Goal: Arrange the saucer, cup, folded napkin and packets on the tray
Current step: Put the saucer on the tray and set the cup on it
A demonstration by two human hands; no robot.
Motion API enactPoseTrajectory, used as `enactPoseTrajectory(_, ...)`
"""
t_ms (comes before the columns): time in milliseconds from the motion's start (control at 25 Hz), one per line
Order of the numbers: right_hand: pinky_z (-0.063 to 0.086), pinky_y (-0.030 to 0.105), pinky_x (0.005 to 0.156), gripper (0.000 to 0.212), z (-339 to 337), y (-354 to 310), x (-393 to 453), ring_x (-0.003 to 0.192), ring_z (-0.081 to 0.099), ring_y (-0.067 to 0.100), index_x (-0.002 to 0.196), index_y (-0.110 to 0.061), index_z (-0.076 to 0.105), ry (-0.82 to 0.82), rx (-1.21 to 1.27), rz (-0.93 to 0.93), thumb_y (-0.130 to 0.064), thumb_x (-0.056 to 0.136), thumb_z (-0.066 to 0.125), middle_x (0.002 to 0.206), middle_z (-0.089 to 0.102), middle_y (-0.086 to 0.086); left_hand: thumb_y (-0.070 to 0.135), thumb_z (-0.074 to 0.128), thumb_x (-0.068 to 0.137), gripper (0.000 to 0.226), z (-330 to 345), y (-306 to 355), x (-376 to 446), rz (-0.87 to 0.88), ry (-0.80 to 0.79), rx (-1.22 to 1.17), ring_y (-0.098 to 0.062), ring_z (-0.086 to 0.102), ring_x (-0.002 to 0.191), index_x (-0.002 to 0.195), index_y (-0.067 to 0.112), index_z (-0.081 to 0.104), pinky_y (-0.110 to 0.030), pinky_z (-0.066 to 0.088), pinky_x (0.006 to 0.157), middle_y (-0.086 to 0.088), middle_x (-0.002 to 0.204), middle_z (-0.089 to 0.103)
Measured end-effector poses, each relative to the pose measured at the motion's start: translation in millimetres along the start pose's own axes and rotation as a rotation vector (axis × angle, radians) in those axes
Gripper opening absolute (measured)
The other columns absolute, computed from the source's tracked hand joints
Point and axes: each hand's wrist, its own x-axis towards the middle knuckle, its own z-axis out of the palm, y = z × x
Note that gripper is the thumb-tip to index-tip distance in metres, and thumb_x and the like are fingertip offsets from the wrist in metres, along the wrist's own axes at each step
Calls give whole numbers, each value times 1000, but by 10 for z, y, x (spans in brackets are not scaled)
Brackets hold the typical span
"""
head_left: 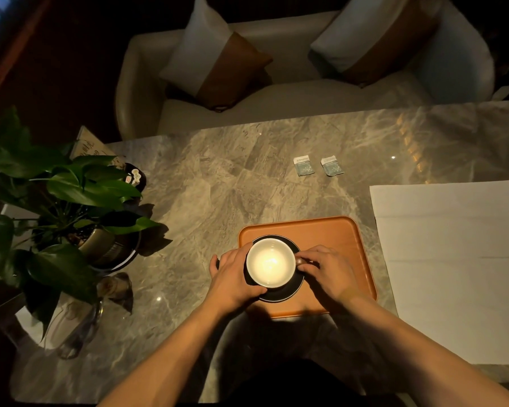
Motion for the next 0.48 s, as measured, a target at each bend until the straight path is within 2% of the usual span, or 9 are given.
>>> enactPoseTrajectory(160, 49, 35, 90, 27, 23, 7, -45, 106, 57, 12, 119, -35, 68, -3, 3, 6, -37, 93, 60, 115, 68, -9, 55, 72, 53, 98, -60, -13, 26, 10, -56, 22, -15, 29, 134, 140, 49, 28, -52, -2, 116, 9, 136, 48)
enactPoseTrajectory(480, 48, 29, 90, 28, 32, 16, -51, 106, 57, 10, 121, -36, 66, 15, -18, -5, -39, 94, 59, 116, 67, -10, 55, 73, 56, 99, -87, 29, 4, -11, -81, 52, -15, 28, 138, 142, 47, 24, -50, -3, 116, 9, 143, 45)
